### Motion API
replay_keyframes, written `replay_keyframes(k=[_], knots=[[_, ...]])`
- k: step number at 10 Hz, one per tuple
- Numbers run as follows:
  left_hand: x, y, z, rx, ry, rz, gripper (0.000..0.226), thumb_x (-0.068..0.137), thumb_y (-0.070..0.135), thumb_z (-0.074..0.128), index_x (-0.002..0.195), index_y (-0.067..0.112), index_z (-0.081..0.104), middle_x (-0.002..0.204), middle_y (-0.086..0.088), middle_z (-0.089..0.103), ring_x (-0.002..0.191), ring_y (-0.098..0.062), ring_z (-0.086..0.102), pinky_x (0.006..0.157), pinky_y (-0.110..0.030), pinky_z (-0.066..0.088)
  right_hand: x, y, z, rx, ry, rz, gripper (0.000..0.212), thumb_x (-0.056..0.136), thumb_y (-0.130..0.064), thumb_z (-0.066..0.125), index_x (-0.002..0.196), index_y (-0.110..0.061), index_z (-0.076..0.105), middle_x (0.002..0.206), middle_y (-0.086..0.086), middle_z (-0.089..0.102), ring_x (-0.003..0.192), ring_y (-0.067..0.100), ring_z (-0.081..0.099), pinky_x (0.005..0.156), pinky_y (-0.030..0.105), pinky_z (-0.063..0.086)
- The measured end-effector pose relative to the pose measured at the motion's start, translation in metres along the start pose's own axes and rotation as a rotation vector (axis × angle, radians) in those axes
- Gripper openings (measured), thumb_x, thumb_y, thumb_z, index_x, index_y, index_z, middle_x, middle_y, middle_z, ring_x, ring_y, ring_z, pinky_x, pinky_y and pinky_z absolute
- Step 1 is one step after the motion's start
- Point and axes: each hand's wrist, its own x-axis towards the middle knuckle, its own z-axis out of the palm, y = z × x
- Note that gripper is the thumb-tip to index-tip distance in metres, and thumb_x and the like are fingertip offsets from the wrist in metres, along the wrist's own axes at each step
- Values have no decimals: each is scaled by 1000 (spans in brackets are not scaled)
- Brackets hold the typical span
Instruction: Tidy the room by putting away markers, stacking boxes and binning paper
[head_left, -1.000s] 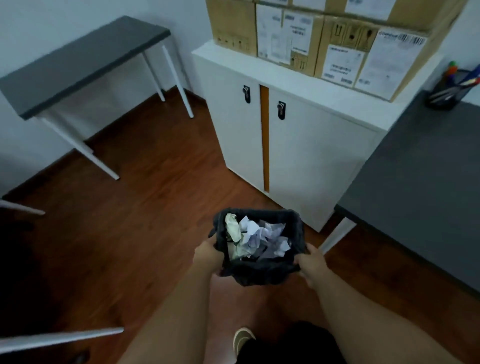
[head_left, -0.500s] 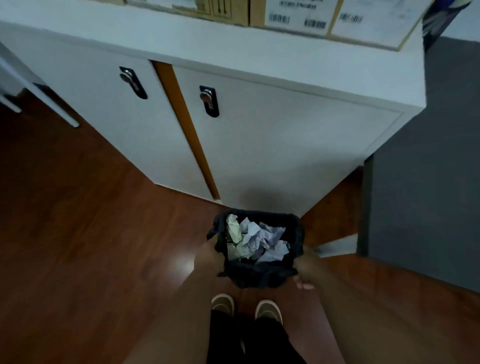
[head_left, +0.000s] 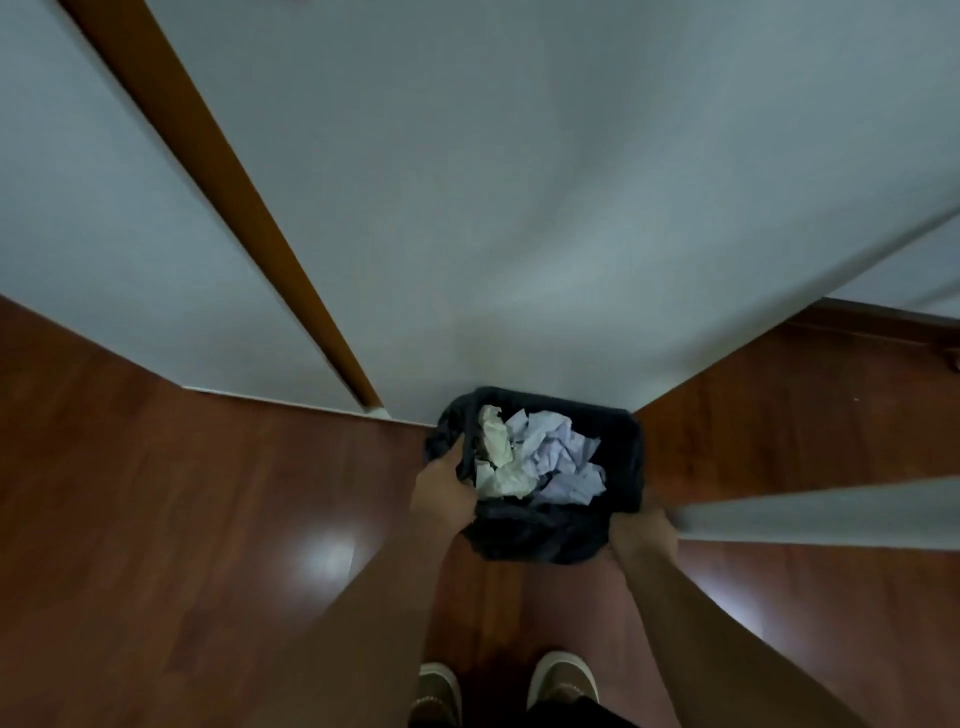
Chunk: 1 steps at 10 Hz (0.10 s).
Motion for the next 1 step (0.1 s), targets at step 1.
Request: replay_keyframes(k=[1], knots=[[-13, -14, -3, -135, -30, -79, 68, 95, 19, 57, 151, 42, 26, 134, -8, 58, 108, -32, 65, 89, -44, 57, -12, 11, -6, 211, -66, -49, 48, 91, -29, 59, 137, -22, 46, 107, 18, 67, 77, 36, 68, 65, 46, 60]])
